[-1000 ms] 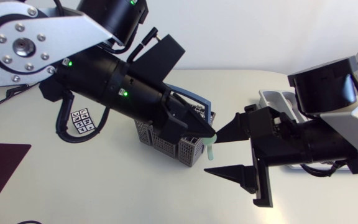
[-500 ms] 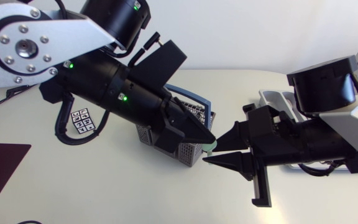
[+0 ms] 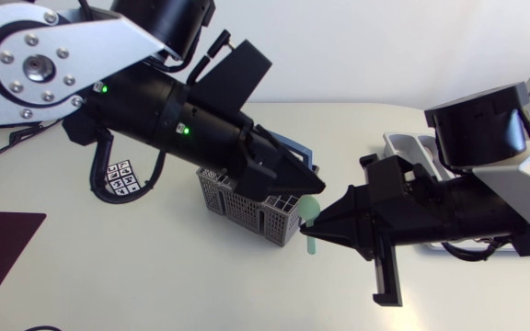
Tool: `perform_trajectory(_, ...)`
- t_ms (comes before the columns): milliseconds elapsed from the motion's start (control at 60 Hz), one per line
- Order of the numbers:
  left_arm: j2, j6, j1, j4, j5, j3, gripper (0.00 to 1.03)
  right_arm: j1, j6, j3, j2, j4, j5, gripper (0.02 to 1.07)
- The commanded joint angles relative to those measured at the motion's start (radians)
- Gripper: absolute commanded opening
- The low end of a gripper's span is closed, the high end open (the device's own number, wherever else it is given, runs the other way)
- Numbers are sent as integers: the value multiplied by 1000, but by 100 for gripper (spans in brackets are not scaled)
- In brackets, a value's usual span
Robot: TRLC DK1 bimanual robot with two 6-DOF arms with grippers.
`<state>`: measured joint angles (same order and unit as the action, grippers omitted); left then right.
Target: Transfer all utensils from the basket to the drawer tray.
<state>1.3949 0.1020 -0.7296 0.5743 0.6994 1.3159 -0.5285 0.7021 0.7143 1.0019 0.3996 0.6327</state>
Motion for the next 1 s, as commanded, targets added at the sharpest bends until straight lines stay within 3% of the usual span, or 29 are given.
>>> perform_trajectory(0, 13, -61, 15, -51, 8, 32, 61, -5, -23, -21, 12, 10, -1, 8)
perform_trajectory(100, 21, -110, 45, -97, -29, 54, 69, 9, -12, -30, 6, 22, -8, 7)
perform_trajectory(233, 24, -174, 136, -162, -84, 69, 69, 102, 50, -32, -20, 74, -7, 7)
perform_trajectory(300, 29, -176, 170, -169, -164, 74, 69, 170, 96, -29, -34, 111, -7, 8)
perform_trajectory(600, 55, -116, 306, -160, -310, 25, 69, 717, 459, -24, 27, 179, -14, 8)
perform_trajectory(783, 88, -82, 383, -149, -345, -3, 68, 1067, 728, 22, 215, 140, -11, 8)
perform_trajectory(983, 96, -54, 406, -148, -396, -24, 68, 1263, 890, 65, 391, -24, -67, 8)
